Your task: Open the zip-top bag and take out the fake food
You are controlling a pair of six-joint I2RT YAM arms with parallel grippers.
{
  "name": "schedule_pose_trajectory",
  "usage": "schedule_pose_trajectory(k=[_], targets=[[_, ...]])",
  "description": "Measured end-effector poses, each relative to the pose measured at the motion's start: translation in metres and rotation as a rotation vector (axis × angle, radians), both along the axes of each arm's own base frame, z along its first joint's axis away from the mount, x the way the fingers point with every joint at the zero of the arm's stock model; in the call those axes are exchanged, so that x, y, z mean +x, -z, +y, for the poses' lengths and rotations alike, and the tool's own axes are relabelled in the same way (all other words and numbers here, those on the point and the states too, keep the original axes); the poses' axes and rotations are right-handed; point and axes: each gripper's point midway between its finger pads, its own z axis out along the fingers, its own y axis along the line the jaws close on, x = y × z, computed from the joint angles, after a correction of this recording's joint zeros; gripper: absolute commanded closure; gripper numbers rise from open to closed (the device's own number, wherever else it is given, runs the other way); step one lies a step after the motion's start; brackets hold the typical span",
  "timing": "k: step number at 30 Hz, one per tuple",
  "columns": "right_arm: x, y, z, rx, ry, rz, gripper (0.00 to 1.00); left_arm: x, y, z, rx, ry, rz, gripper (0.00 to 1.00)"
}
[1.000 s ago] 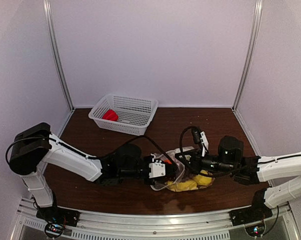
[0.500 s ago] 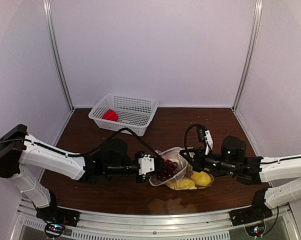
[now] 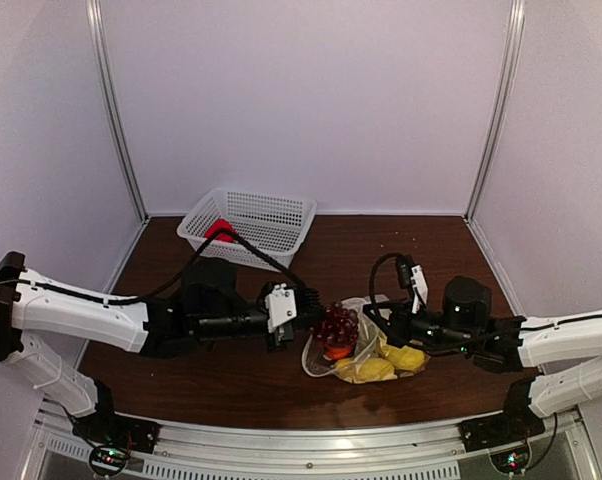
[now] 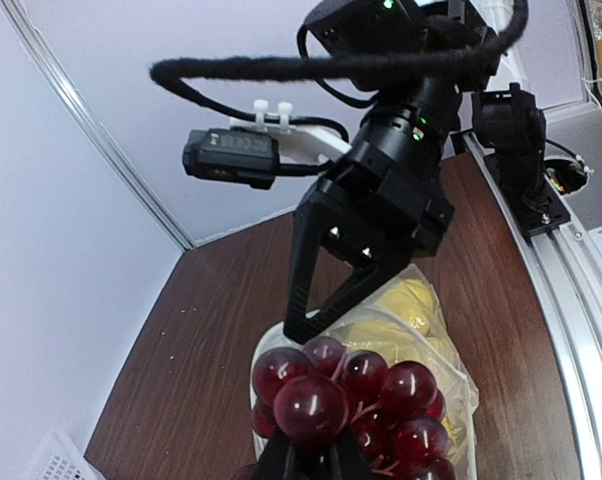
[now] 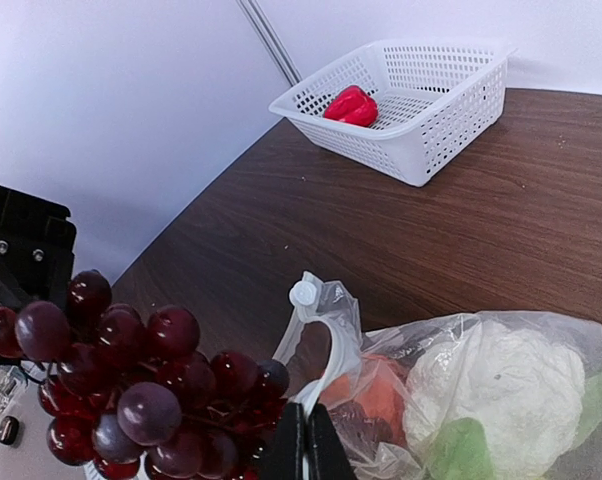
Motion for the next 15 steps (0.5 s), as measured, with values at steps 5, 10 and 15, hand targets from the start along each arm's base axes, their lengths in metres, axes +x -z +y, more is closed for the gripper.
schedule_pose_trajectory(k=[5, 10, 15], targets=[[0.001, -0.001, -0.001, 0.008, 0.007, 0.006, 1.0, 0.008, -0.036, 0.003, -0.073, -0.012, 0.03, 1.0], [0.002, -0.001, -0.001, 0.013, 0.01, 0.006, 1.0, 0.038, -0.08, 0.02, -0.178, -0.086, 0.064, 1.0], [0.002, -0.002, -0.001, 0.016, 0.01, 0.006, 1.0, 0.092, -0.113, 0.048, -0.263, -0.244, 0.079, 1.0]])
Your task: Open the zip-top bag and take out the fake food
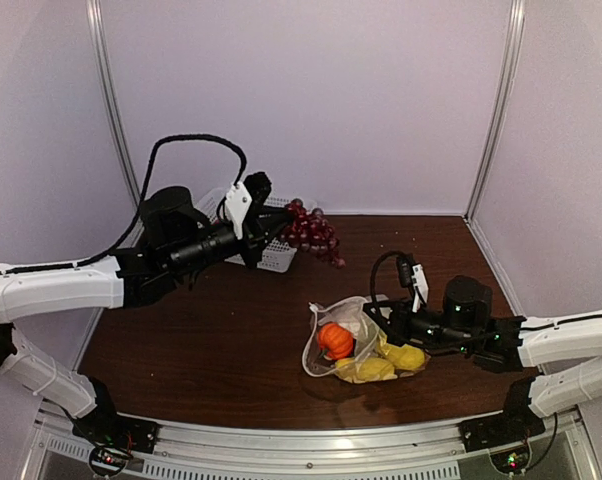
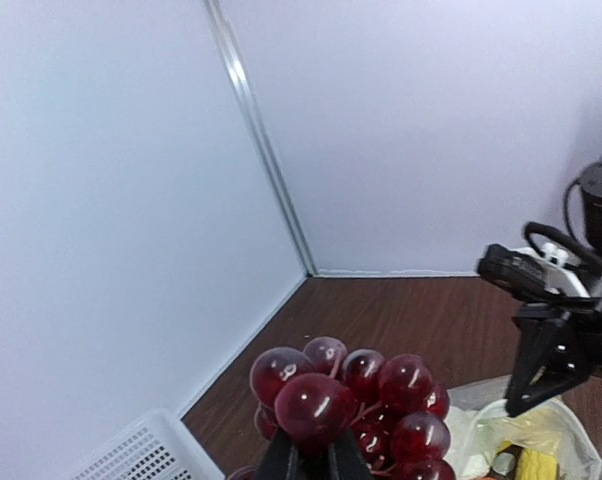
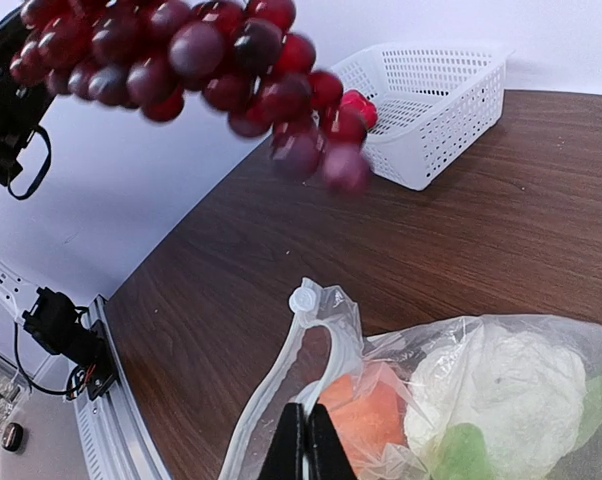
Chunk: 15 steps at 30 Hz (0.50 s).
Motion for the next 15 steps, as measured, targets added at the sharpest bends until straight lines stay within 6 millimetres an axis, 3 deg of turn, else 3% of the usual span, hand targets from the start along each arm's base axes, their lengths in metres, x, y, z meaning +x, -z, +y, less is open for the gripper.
schedule_pose_trajectory(k=[7, 10, 15], targets=[[0.0, -0.001, 0.001, 0.005, 0.0, -0.004, 1.0, 0.103, -0.033, 0.053, -0.08, -0.325, 0.036, 1.0], [0.001, -0.002, 0.0, 0.01, 0.001, -0.008, 1.0, 0.15, -0.029, 0.08, -0.093, -0.449, 0.082, 1.0], [0.003, 0.002, 0.0, 0.003, 0.006, -0.004, 1.0, 0.221, 0.001, 0.118, -0.09, -0.593, 0.185, 1.0]])
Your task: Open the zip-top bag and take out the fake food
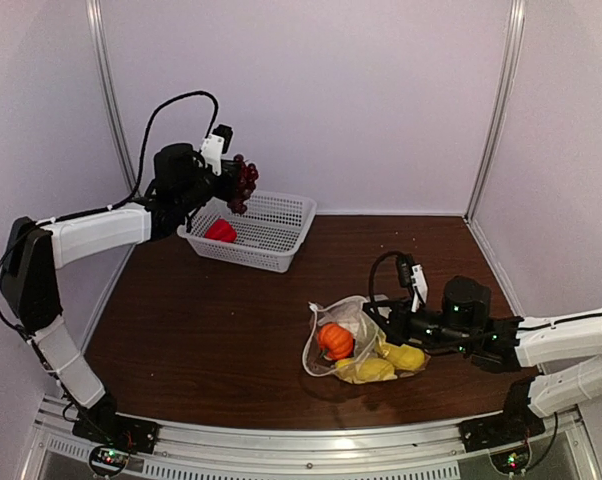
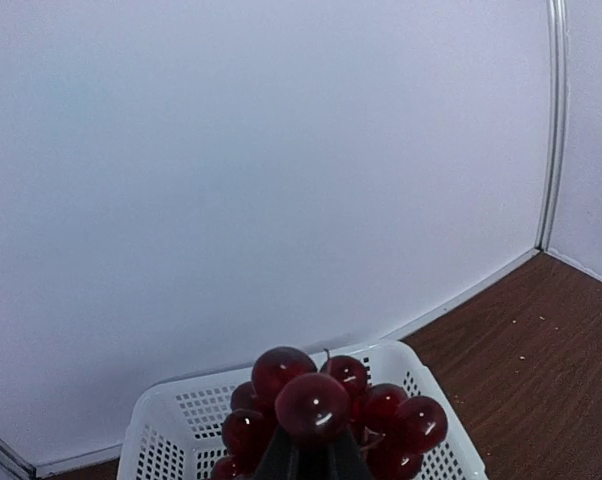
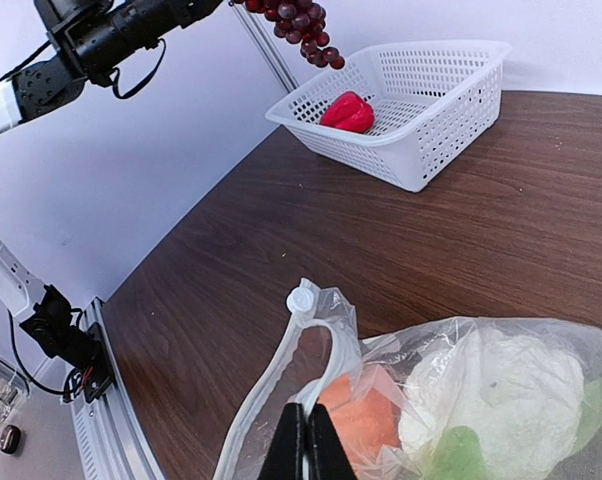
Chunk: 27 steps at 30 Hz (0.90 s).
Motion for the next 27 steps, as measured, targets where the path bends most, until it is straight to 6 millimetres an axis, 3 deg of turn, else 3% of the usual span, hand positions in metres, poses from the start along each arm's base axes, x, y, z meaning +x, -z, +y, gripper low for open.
schedule_pose_trajectory(k=[6, 10, 20, 25, 27], targets=[[0.003, 0.005, 0.001, -0.01, -0.001, 0.005, 1.0, 0.064, 0.044, 0.011, -0.016, -0.026, 0.11, 1.0], [0.006, 0.011, 0.001, -0.023, -0.001, 0.016, 1.0, 0.092, 0.072, 0.007, -0.038, 0.006, 0.169, 1.0], [0.009, 0.012, 0.004, -0.026, -0.008, 0.023, 1.0, 0.135, 0.131, -0.005, -0.067, 0.044, 0.29, 1.0], [0.012, 0.008, 0.005, -0.021, -0.005, 0.02, 1.0, 0.159, 0.16, 0.019, -0.097, -0.003, 0.352, 0.93], [0.013, 0.006, 0.006, -0.018, -0.005, 0.017, 1.0, 0.166, 0.167, 0.033, -0.103, -0.035, 0.374, 0.81]])
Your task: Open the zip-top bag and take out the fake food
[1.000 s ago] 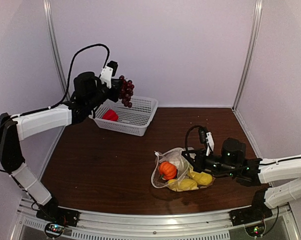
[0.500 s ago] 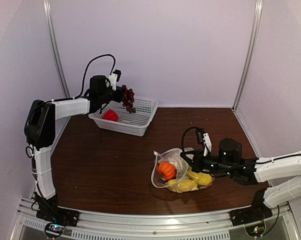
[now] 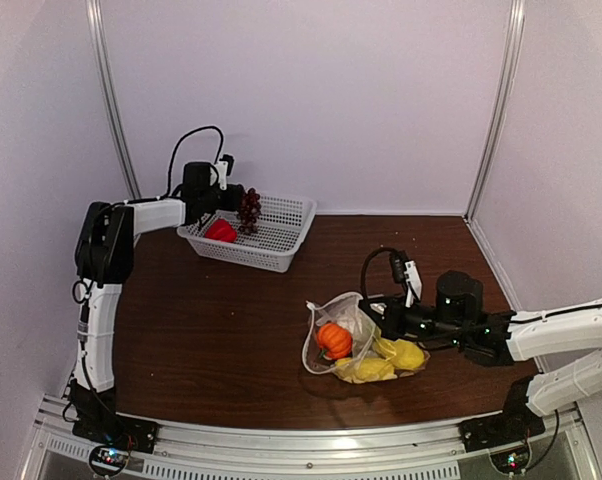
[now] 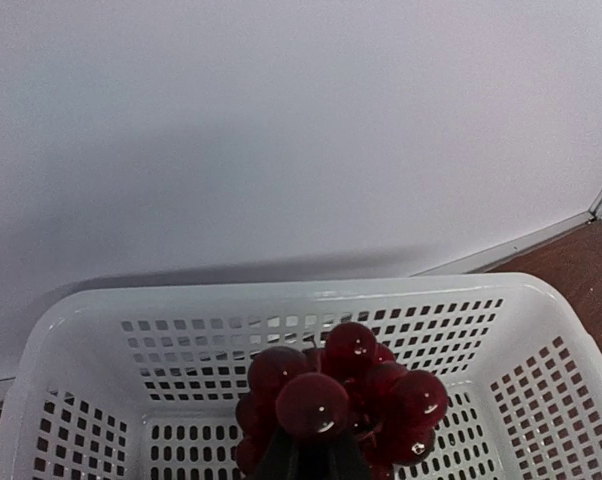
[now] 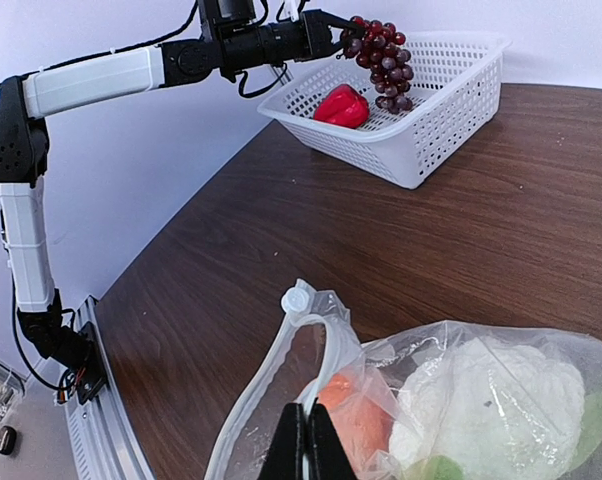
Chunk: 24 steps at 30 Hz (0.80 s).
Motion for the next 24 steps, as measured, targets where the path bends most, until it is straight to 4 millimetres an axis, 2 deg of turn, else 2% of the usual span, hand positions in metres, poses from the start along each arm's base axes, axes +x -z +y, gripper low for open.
schedule_pose_trajectory(k=[2, 5, 9, 15, 19, 21, 24], targets=[[0.0, -0.002, 0.001, 0.002, -0.002, -0.001, 1.0, 0.004, 0.001, 0.011, 0.003, -0.027, 0.011, 0.65], [0.0, -0.003, 0.002, 0.002, -0.005, -0.006, 1.0, 0.01, -0.007, 0.021, 0.018, -0.061, 0.009, 0.56], [0.0, -0.004, 0.002, -0.002, -0.012, -0.011, 1.0, 0.013, -0.024, 0.024, 0.03, -0.083, -0.024, 0.43], [0.001, -0.009, 0.004, 0.006, -0.017, -0.02, 1.0, -0.004, -0.042, 0.029, 0.049, -0.091, -0.033, 0.39], [0.001, -0.01, 0.005, 0.008, -0.02, -0.021, 1.0, -0.031, -0.069, 0.032, 0.048, -0.076, -0.075, 0.38], [0.001, -0.011, 0.005, 0.01, -0.021, -0.022, 1.0, -0.059, -0.081, 0.03, 0.053, -0.047, -0.1, 0.38], [0.0, -0.011, 0.006, 0.012, -0.028, -0.021, 1.0, -0.101, -0.097, 0.016, 0.049, 0.019, -0.165, 0.37]])
